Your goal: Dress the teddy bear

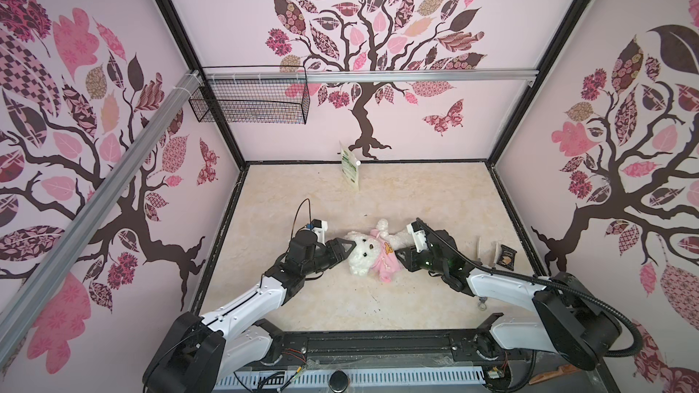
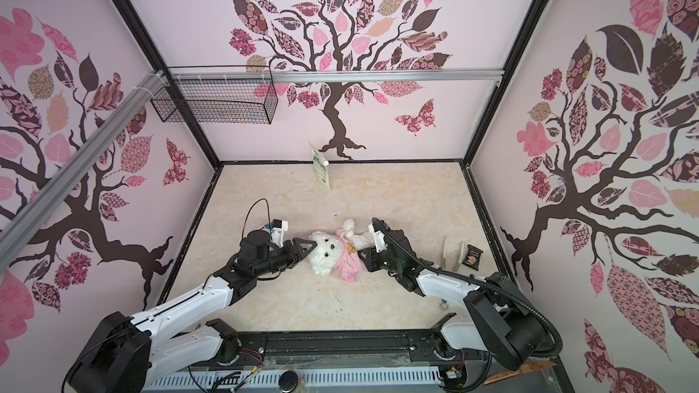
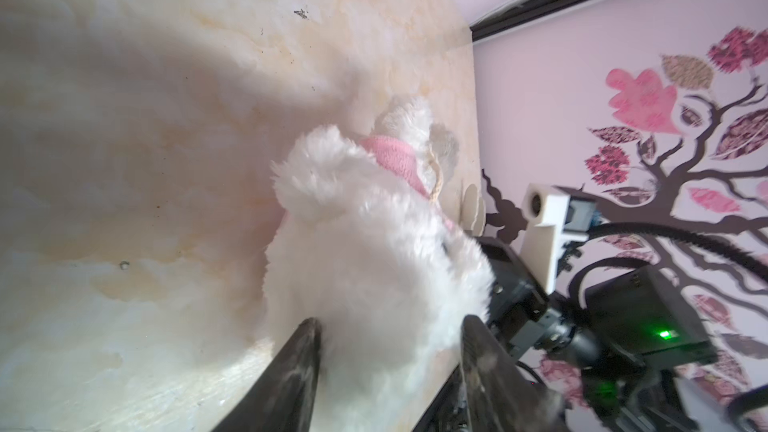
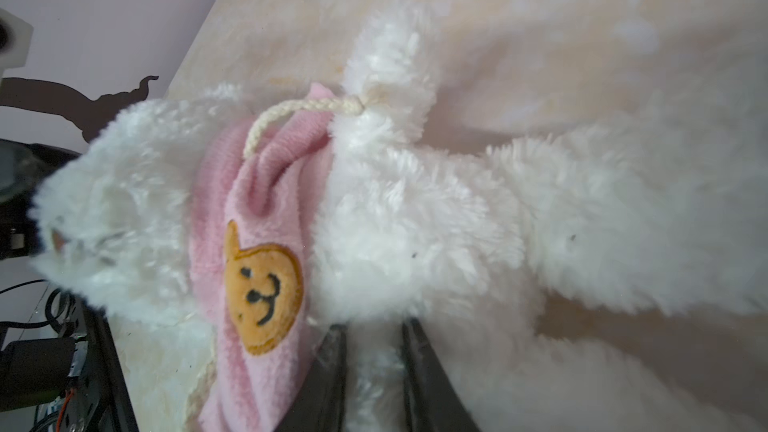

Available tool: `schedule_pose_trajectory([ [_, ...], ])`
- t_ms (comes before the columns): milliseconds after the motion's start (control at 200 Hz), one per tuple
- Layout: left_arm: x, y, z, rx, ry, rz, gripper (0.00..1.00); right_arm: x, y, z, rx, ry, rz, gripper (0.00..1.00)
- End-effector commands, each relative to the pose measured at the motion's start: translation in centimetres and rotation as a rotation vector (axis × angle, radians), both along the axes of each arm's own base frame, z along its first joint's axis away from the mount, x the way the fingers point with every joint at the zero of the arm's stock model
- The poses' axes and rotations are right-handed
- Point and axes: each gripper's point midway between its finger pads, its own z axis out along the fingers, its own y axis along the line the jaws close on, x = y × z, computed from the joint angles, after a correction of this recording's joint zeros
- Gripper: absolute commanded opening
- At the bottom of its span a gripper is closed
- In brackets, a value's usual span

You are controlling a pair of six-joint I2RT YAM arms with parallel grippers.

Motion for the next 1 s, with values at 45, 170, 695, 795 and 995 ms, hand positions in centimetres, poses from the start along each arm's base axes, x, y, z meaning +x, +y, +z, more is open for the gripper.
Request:
schedule_pose_trajectory([
  [45,-0.6,-1.1,0.4,-0.068,0.054,-0.064,0.67,-1.8,0.2,-2.2,-0.02,0.05,0.01,0.21],
  [170,-0.4,-1.7,-0.3,-0.014,0.08,-0.111,0.79,-2.8,0.3,-3.1,-0.026,0.071,0.018,0.19],
  [695,0.4,-2.3,-5.1,0.087,0.164,-0.139,0.41,-2.8,0.2,-2.0,-0.05,0.012,0.018,0.26],
  [795,0.8,-2.4,-4.7,0.07,0.131,-0.129,0.26,-2.6,-0.5,-0.3,-0.066,-0.05,0.004,0.33],
  [995,1.1,-2.8,-1.8,0.009,-0.004,-0.138,0.0,-2.7,-2.4,3.7,-0.041,-0.127,-0.038,0.48],
])
